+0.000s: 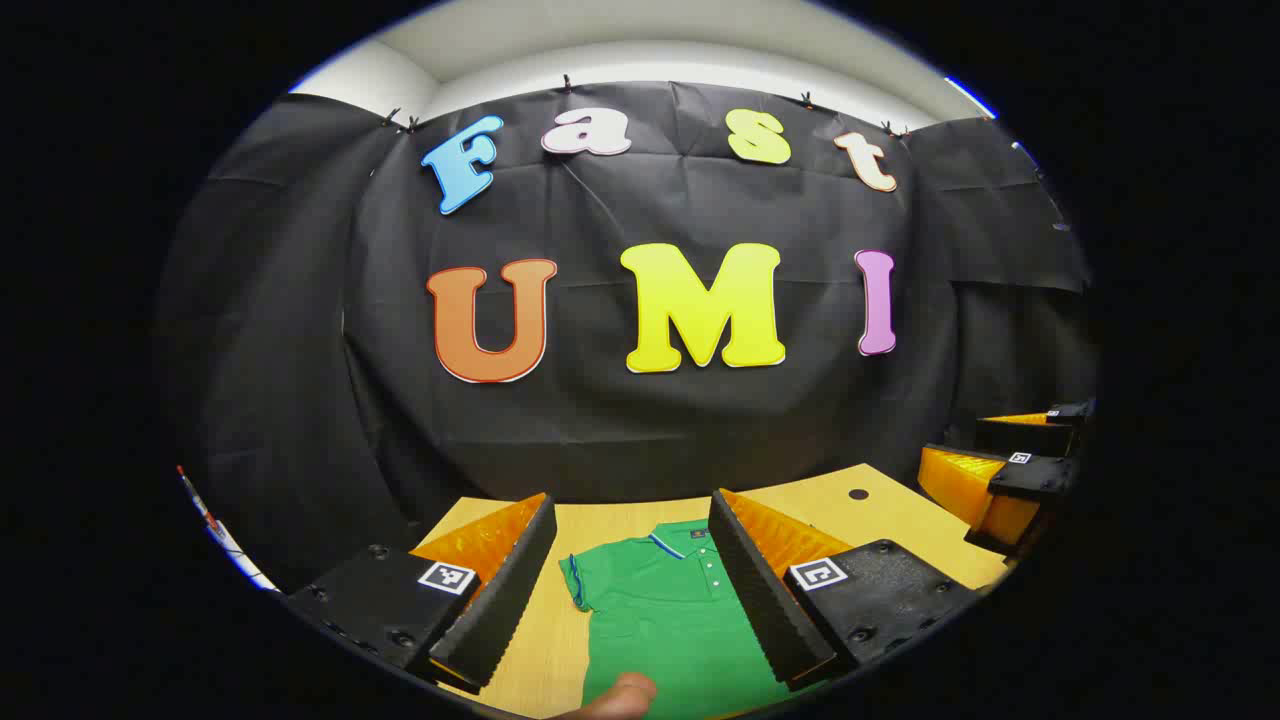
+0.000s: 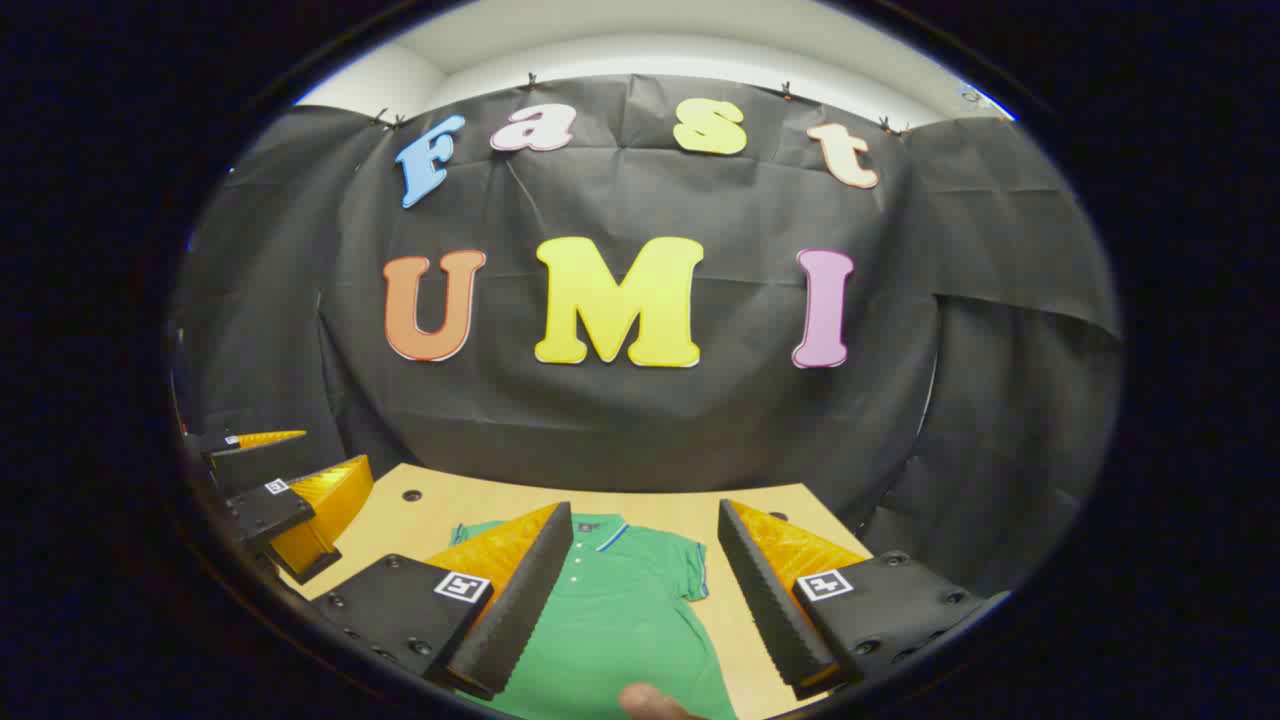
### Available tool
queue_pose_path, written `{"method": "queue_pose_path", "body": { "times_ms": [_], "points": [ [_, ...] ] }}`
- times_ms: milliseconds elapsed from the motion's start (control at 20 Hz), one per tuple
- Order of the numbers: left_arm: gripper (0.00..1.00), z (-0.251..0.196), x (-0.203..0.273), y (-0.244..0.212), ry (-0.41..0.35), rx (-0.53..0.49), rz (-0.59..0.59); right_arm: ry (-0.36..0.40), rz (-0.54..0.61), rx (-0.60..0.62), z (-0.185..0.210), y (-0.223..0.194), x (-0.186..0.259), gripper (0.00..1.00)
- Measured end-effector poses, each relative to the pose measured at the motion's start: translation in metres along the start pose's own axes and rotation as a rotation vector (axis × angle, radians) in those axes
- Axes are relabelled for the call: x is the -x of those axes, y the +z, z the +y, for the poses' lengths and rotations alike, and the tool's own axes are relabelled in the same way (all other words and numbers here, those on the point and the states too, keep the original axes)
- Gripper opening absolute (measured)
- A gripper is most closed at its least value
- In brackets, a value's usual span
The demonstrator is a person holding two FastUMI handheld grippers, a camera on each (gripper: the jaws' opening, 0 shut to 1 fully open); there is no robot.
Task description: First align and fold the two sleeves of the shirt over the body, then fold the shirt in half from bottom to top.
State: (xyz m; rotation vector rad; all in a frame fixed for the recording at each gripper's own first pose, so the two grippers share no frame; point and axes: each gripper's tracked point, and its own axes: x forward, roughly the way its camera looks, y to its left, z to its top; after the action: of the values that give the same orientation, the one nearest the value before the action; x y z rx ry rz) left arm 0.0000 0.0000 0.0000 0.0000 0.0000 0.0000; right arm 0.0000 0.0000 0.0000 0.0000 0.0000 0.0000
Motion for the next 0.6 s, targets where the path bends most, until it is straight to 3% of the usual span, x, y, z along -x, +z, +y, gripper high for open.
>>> {"method": "queue_pose_path", "body": {
  "times_ms": [200, 600],
  "points": [
    [0.98, -0.007, -0.004, 0.006, -0.021, 0.058, -0.009, -0.001, 0.004, 0.016, 0.001, -0.005, -0.007, 0.95],
    [0.98, -0.009, -0.007, 0.014, 0.017, 0.023, -0.017, 0.02, 0.026, -0.002, 0.003, -0.014, -0.017, 0.95]
  ]
}}
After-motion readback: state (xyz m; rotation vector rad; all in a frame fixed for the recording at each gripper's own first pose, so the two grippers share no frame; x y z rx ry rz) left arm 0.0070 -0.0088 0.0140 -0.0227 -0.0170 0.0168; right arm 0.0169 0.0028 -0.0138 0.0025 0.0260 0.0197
